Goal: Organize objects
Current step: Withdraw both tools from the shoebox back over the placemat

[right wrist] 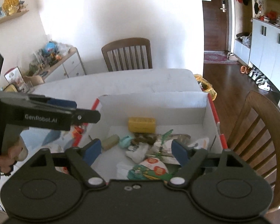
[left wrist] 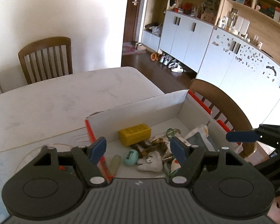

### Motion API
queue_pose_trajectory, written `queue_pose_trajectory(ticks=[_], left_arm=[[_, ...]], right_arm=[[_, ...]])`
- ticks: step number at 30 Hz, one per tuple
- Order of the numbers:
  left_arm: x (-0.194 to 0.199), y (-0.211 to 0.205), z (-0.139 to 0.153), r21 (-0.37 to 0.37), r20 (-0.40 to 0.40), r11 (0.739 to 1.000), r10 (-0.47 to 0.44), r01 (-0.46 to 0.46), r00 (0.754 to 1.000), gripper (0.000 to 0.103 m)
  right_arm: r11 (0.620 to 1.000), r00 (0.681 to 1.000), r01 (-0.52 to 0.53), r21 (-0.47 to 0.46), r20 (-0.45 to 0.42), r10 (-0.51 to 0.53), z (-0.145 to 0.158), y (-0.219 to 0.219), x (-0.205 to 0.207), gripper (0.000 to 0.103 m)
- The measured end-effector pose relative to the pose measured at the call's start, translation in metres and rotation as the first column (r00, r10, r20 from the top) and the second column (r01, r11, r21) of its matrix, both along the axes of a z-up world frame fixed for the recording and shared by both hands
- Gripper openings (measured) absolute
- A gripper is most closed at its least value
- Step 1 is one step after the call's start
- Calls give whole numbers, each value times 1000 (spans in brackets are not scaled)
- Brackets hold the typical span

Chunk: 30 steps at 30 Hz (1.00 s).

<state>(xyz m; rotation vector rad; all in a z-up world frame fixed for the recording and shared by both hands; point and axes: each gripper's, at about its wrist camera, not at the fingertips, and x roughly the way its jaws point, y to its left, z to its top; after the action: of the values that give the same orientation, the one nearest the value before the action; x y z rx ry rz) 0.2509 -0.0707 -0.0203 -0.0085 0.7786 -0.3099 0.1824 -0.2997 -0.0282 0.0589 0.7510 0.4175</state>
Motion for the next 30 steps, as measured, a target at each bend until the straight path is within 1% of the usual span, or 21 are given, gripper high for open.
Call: queue_pose_trajectory(ticks=[1,3,7,9,11,15,17,20,23,25,26,27,30], left_arm=[[-3,4,1,-1,3,1000,-4,4,1000,76],[-8,11,2,-2,8,1000,-8,9,1000,80],[-18,24,6,9,25,1000,-16,16,1000,81],[-23,32,7,3,29,1000,-23,23,999,83],[-27,39,8,-4,33,999,-32,32,999,83],[-35,57,9,-2,41,999,-33,33,999,83],[-37,65,9,-6,42,999,-32,32,999,83],[-41,78,9,-10,41,999,-34,35,999,86],[-44,91,7,-27,33,998,-51,52,998,87],[-46,100,5,-40,30,997,-61,62,998,92],[-47,103,4,-39,33,997,-60,61,998,99],[-48,107,3,-36,38,998,-59,60,998,103],[-50,123,0,-31,45,998,-46,47,998,103]], right_arm=[[1000,1000,6,1,4,-6,2,4,-2,84],[1000,1000,18,6,8,-18,4,8,-6,84],[999,999,40,28,16,-40,7,20,-14,90],[998,999,48,32,17,-48,8,25,-17,94],[998,998,50,37,25,-51,9,33,-21,94],[997,997,64,46,45,-66,12,47,-28,100],[996,996,67,55,51,-70,13,56,-31,101],[995,995,73,65,60,-77,13,68,-35,102],[994,994,82,71,62,-86,13,80,-38,102],[994,994,85,71,60,-90,12,88,-40,102],[994,994,87,67,60,-92,12,92,-41,102],[994,994,90,62,61,-93,11,96,-42,102],[994,994,91,54,60,-94,10,108,-45,102]])
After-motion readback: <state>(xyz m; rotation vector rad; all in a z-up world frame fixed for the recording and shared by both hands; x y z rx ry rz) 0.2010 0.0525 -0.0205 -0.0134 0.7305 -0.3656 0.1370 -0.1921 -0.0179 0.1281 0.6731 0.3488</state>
